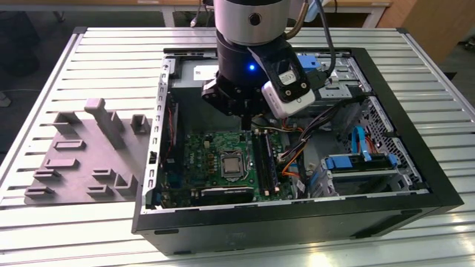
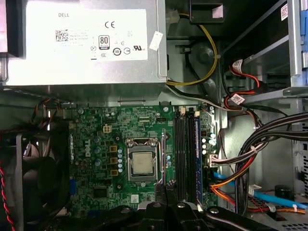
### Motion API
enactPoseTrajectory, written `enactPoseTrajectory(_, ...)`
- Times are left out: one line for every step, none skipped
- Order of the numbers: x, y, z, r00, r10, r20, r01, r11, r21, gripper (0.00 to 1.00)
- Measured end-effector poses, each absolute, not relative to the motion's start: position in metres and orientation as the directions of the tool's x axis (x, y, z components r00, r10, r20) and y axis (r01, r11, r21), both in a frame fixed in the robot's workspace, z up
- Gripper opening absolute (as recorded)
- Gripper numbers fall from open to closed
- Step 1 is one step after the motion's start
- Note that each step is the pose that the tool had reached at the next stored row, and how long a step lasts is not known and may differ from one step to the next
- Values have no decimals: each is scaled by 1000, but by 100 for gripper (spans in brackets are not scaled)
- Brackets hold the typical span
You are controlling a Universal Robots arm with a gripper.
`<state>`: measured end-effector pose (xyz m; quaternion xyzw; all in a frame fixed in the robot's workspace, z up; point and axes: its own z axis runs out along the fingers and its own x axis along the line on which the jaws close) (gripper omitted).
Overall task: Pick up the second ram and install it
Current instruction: 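Insert the second ram into the second slot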
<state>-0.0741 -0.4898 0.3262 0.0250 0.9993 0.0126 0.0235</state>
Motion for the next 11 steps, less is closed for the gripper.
enactPoseTrajectory(-74,-490,326,-998,51,-46,49,998,26,11)
enactPoseTrajectory(-74,-490,326,-998,51,-46,49,998,26,11)
enactPoseTrajectory(-74,-490,326,-998,51,-46,49,998,26,11)
enactPoseTrajectory(-73,-490,325,-998,50,-46,49,998,26,11)
enactPoseTrajectory(-73,-490,325,-998,50,-46,49,998,26,11)
enactPoseTrajectory(-72,-490,325,-998,50,-45,49,998,25,11)
enactPoseTrajectory(-72,-490,325,-998,50,-45,49,998,25,11)
enactPoseTrajectory(-71,-490,324,-998,50,-45,49,999,24,11)
enactPoseTrajectory(-70,-490,324,-998,50,-44,49,999,24,11)
enactPoseTrajectory(-70,-490,323,-998,50,-44,49,999,23,11)
enactPoseTrajectory(-69,-490,323,-998,49,-43,49,999,23,11)
